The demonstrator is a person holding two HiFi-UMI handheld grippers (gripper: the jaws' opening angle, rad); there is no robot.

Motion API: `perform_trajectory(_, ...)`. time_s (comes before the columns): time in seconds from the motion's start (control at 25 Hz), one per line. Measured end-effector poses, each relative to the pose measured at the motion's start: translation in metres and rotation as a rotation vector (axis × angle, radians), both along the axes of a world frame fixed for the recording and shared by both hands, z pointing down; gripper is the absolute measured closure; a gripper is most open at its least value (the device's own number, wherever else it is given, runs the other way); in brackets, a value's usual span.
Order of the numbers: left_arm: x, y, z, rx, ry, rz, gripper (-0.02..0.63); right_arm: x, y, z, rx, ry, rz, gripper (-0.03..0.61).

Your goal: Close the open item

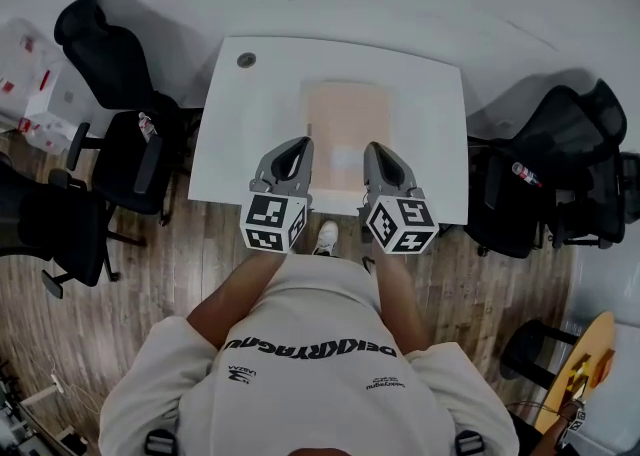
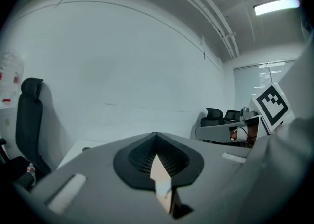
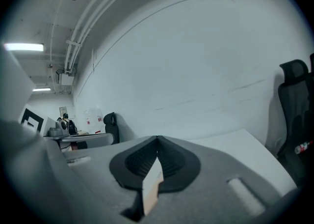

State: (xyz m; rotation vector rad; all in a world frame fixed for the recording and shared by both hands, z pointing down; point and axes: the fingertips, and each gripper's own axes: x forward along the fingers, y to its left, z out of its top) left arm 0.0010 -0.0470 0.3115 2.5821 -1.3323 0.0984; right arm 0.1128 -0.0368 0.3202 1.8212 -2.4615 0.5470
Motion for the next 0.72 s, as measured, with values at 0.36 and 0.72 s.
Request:
perform_trajectory(0.36, 0.001, 0.012, -0.012, 0.033, 0.012, 0.012, 0.614, 0.001, 0.014, -0.013, 0.05, 0.027, 0.011, 0.583)
perform_trajectory(0.72, 0.003, 0.023, -0.023, 0.055, 0.032, 0.026, 0.614, 0.002, 0.025, -0.019, 0.076, 0.029, 0.028, 0.583)
